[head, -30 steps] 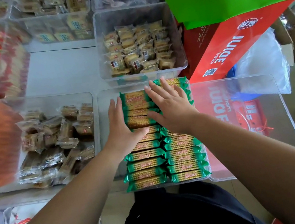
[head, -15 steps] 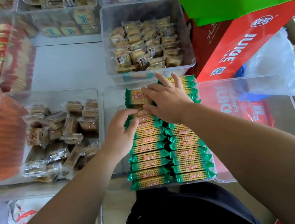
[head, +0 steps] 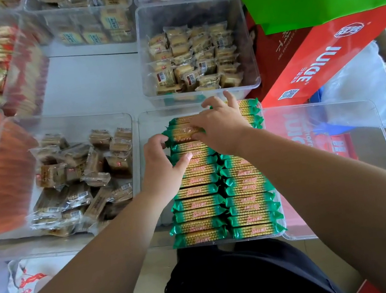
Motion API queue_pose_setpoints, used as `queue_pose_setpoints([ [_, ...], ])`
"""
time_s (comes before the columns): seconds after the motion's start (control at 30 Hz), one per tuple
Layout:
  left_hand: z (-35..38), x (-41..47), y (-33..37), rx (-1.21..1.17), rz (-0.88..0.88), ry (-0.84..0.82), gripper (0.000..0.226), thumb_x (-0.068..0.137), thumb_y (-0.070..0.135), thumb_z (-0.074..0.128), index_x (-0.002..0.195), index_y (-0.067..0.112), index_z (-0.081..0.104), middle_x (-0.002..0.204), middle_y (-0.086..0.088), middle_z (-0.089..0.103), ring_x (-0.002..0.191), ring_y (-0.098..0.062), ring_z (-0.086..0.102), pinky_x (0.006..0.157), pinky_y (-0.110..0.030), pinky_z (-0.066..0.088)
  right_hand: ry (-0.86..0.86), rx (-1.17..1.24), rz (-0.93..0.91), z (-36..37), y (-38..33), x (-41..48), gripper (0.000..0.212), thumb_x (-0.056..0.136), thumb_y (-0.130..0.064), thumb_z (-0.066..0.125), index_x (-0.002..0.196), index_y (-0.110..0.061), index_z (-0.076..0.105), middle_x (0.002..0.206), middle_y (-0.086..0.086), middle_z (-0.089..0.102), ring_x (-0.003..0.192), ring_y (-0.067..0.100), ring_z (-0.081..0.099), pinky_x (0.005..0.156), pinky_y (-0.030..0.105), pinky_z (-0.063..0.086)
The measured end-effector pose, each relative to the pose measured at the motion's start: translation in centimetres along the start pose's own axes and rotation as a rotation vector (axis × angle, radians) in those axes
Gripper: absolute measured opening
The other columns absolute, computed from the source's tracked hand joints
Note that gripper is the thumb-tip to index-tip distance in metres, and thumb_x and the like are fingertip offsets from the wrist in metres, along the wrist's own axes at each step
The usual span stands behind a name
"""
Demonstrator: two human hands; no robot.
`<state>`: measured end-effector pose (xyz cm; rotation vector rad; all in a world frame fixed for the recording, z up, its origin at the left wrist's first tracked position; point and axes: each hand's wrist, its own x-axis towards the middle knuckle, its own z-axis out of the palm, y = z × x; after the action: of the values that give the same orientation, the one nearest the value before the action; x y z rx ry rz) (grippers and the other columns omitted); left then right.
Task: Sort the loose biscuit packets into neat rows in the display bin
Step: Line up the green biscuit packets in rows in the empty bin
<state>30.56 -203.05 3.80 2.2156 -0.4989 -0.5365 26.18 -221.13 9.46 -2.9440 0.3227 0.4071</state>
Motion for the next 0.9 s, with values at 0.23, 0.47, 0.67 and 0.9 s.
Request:
queue_pose_setpoints([
  [0.23, -0.8, 0.1, -0.2, 0.007, 0.088, -0.123, 0.086, 0.096, 0.041, 0.067, 0.162, 0.028, 0.013, 0.161, -0.001, 0.026, 0.147, -0.021, 0.03, 0.121, -0.045, 0.03, -0.078, -0.088, -0.043, 1.3, 1.0, -2.3, 0.05, 0.107, -0.049, 0.016, 0.15, -0.042, 0.04, 0.139, -0.02, 0.058, 0.153, 0.024, 0.012, 0.119, 0.064, -0.009],
  [0.47, 1.4, -1.2, 0.4, -0.068, 0.067, -0.152, 0.074, 0.105, 0.031, 0.054, 0.163, 0.022, 0.01, 0.169, 0.003, 0.016, 0.154, -0.013, 0.016, 0.127, -0.037, 0.017, -0.022, -0.164, -0.056, 2.0, 1.0, -3.2, 0.057, 0.106, -0.053, 0.013, 0.156, -0.034, 0.03, 0.164, -0.006, 0.023, 0.155, 0.029, -0.005, 0.119, 0.064, -0.008],
  [0.67, 2.0, -1.1, 0.3, -0.137, 0.061, -0.149, 0.078, 0.105, 0.029, 0.054, 0.164, 0.022, 0.003, 0.168, 0.006, 0.016, 0.153, -0.011, 0.018, 0.127, -0.043, 0.021, 0.103, -0.022, 0.029, 3.0, 1.0, -4.6, 0.058, 0.106, -0.054, 0.021, 0.159, -0.03, 0.023, 0.169, -0.003, 0.003, 0.155, 0.026, -0.01, 0.122, 0.06, 0.0],
  [0.9, 0.8, -1.5, -0.5, -0.443, -0.092, -0.206, 0.077, 0.093, 0.059, 0.048, 0.161, 0.041, 0.016, 0.17, 0.017, 0.008, 0.156, -0.004, 0.011, 0.126, -0.05, 0.021, 0.095, 0.073, 0.286, 4.5, 0.8, -8.2, 0.081, 0.096, -0.072, 0.008, 0.161, -0.025, -0.005, 0.166, 0.002, -0.024, 0.151, 0.023, -0.026, 0.121, 0.054, -0.014],
])
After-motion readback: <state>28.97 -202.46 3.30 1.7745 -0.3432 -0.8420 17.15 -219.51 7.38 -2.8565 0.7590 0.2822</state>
